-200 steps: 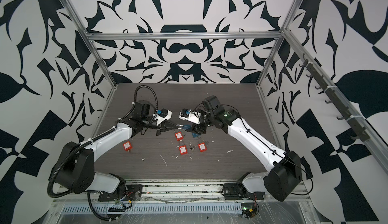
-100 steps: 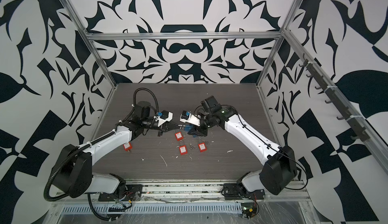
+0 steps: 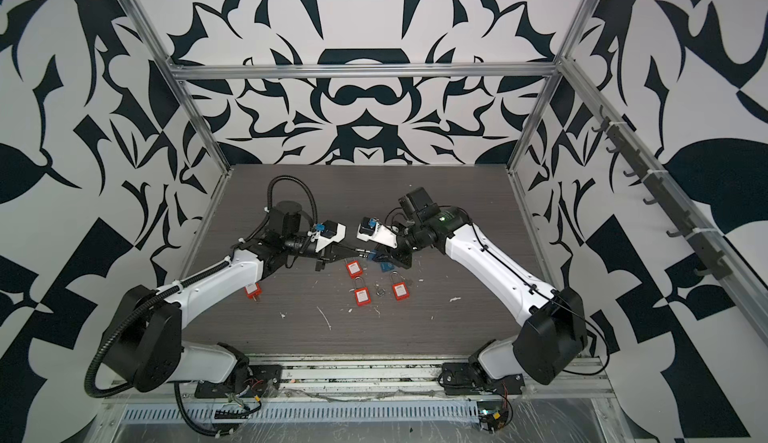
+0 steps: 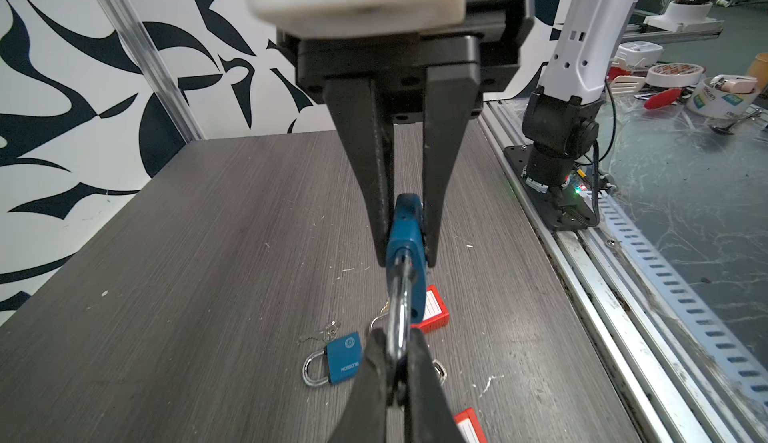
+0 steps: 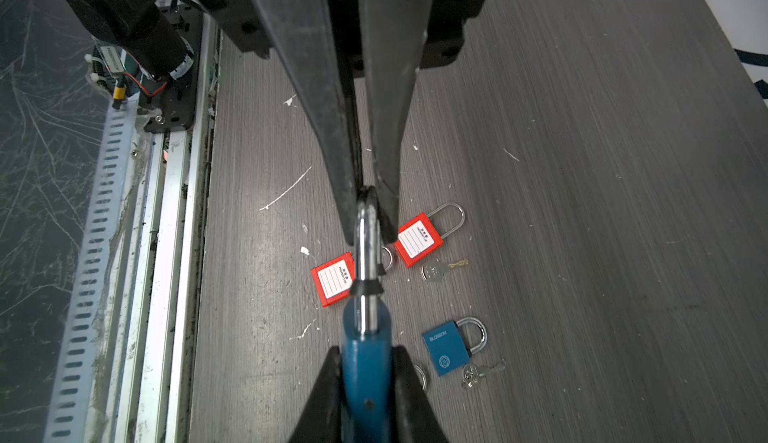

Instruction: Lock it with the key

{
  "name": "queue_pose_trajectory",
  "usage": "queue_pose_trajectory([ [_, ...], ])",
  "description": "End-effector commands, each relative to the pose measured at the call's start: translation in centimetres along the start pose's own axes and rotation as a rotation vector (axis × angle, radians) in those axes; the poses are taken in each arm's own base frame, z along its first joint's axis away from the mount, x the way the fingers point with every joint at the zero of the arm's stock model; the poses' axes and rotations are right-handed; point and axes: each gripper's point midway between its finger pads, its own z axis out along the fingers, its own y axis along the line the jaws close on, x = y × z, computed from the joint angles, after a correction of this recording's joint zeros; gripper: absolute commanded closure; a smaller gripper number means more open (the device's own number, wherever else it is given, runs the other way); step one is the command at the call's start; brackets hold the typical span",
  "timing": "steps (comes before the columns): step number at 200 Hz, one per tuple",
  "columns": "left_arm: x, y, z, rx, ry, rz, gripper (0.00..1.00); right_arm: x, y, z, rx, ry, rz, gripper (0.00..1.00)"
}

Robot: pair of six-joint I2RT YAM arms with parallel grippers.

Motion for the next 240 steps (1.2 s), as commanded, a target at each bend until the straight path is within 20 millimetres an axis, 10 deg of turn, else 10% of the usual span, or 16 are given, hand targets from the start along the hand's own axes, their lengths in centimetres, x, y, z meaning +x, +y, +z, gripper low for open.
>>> queue_pose_trajectory([
  [1,-2.2,-0.5,0.9,0.036,-0.036,0.049,1.00,-3.5,-0.2,-1.5,0.028,-0.114,-0.102,0.94],
  [117,-2.2,-2.0,3.0,0.103,-0.040,-0.022,1.00,-4.7,-3.0,-1.1,0.219,-0.186,-0.260,1.00],
  [240,-0.6,-2.2,3.7,0.078,-0.023,0.047,1.00,-8.3,0.6,-2.4,-0.002,-0.359,-0.214,1.00],
])
